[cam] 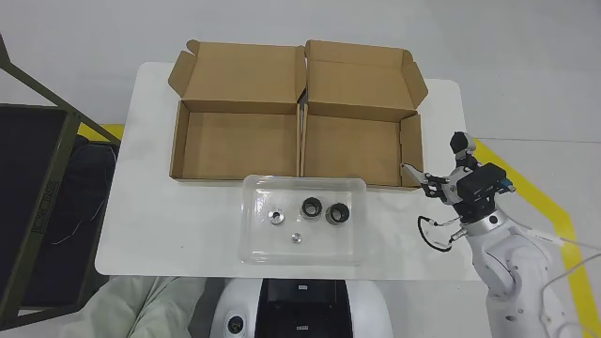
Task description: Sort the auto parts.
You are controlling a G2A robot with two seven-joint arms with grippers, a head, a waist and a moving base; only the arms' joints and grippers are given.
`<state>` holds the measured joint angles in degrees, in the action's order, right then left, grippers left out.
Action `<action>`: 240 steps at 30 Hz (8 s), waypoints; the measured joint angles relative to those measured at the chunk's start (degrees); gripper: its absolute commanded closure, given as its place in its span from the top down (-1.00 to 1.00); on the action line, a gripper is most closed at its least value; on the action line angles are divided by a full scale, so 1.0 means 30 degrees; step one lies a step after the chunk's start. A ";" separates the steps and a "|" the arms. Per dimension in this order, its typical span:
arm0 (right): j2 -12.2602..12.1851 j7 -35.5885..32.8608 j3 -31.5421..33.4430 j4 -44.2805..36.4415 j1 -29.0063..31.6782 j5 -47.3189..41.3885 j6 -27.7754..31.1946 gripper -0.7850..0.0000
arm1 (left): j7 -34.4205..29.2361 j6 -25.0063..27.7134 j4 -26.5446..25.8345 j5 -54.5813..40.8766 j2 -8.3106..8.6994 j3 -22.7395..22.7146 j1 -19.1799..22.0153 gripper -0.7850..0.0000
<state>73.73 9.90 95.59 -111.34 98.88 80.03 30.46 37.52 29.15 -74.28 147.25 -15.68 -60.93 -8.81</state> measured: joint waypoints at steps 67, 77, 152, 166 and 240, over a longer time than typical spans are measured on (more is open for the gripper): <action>-0.1390 -1.9198 -1.0213 0.1334 -0.7056 -0.1679 0.7749 1.00 | 0.0000 0.0000 0.0000 0.0000 0.0000 0.0000 0.0000 1.00; -0.1552 -2.0560 -1.1408 0.2143 -0.7888 -0.1788 0.7348 0.95 | 0.0000 0.0000 0.0000 0.0000 0.0000 0.0000 0.0000 1.00; -0.3378 -1.2902 -0.9711 -0.1464 -0.7924 -0.1913 0.2373 -1.00 | 0.0000 0.0000 0.0000 0.0000 0.0000 0.0000 0.0000 1.00; -0.3376 -0.8490 -0.9199 -0.2485 -0.8520 -0.1541 0.2248 -1.00 | 0.0000 0.0000 0.0000 0.0000 0.0000 0.0000 0.0000 1.00; -0.3103 -0.4432 -1.0700 0.1559 -0.8987 -0.0379 0.0629 -1.00 | 0.0000 0.0000 0.0000 0.0000 0.0000 0.0000 0.0000 1.00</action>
<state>64.42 -3.39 63.49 -106.67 71.92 78.89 32.35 37.52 29.15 -74.28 147.25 -15.68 -60.93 -8.81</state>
